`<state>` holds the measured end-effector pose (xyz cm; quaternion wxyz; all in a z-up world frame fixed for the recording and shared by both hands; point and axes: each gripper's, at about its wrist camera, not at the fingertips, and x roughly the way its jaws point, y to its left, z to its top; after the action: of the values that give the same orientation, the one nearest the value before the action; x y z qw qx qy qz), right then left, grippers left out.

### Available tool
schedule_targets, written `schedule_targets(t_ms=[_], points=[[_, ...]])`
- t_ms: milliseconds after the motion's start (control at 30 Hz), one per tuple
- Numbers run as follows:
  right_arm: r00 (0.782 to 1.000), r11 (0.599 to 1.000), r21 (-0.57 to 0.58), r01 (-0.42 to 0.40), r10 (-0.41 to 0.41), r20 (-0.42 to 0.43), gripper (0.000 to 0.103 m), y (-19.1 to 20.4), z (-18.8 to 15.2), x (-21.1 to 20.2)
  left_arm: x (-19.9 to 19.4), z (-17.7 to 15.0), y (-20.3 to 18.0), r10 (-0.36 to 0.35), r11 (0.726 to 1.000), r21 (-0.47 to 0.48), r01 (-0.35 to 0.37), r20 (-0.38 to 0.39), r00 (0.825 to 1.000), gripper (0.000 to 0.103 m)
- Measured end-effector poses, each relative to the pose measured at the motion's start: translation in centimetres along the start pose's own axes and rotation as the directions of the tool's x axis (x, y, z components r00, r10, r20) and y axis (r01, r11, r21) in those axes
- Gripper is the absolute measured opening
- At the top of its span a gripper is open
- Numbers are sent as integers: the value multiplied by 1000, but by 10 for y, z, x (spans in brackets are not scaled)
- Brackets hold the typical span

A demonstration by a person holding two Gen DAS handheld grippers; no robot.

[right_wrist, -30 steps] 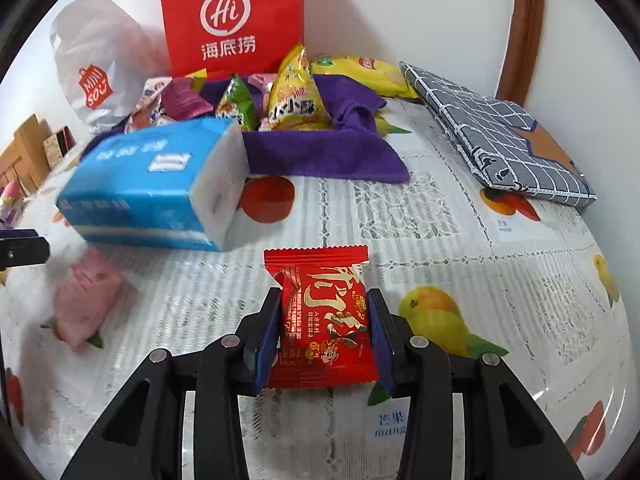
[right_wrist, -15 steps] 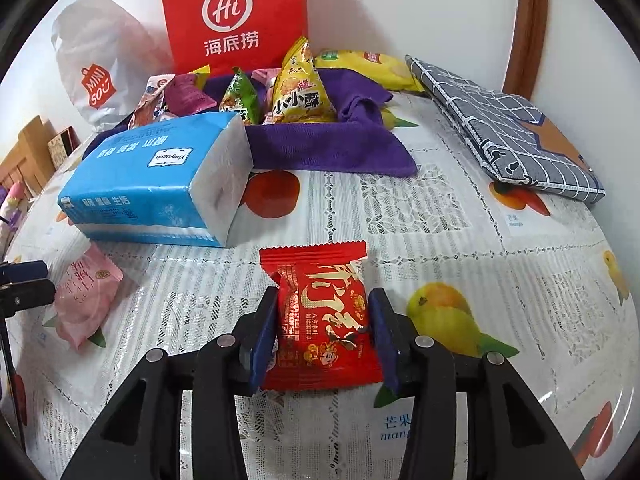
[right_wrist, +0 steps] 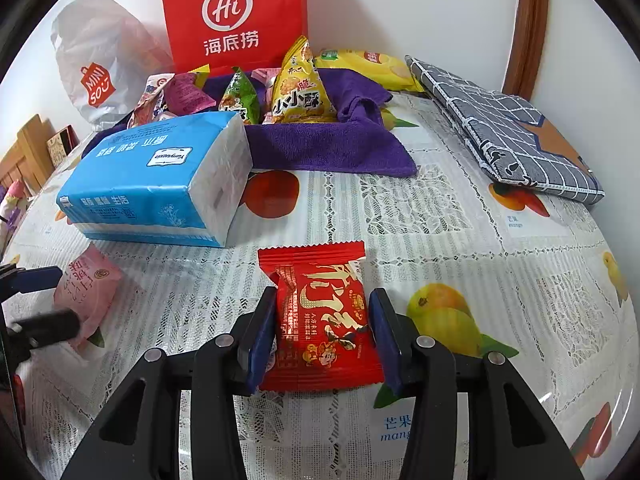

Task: Organize snacks
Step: 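Grasp the pink packet with the left tool while the right tool holds the red packet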

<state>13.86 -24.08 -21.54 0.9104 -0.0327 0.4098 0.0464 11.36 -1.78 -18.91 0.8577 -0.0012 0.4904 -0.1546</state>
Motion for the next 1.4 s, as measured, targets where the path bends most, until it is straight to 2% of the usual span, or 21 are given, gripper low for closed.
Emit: schedule_targets(t_ms=[100,133,167,200,233,267,367,567,867,933,1033,1300,1400], points=[[1000,1000,3,-1,1,0,47,0,0,0,7,1,-18,95,994,58,-96,22,995,78],[1000,1000,4,-1,1,0,47,-1,0,0,7,0,-21,133,988,73,-136,43,990,69],[1000,1000,4,-1,1,0,48,-1,0,0,6,0,-23,137,988,72,-140,55,989,56],[1000,1000,5,-1,1,0,48,-1,0,0,5,0,-22,136,988,63,-140,63,989,50],[1000,1000,5,-1,1,0,48,-1,0,0,4,2,-21,152,987,48,-156,68,986,38],[1000,1000,5,-1,1,0,48,-1,0,0,3,3,-19,166,985,38,-169,69,984,34],[1000,1000,5,-2,2,0,48,-1,0,0,0,4,-5,167,986,-1,-167,74,983,32],[1000,1000,4,-1,1,-1,48,-1,0,0,-2,-1,9,239,971,-51,-235,123,963,35],[1000,1000,7,-4,4,-2,49,-1,0,0,-2,0,10,235,971,-62,-229,124,964,35],[1000,1000,7,16,-16,-8,60,0,1,1,-2,0,10,231,972,-65,-224,124,965,35],[1000,999,37,3,-3,-10,65,-6,1,2,-1,0,10,233,972,-64,-227,125,964,35],[1000,999,35,5,-4,-10,65,-5,1,3,-1,0,11,226,973,-71,-218,125,966,35],[1000,999,32,11,-11,-9,61,-4,1,2,-2,-1,12,219,974,-82,-209,127,968,35]])
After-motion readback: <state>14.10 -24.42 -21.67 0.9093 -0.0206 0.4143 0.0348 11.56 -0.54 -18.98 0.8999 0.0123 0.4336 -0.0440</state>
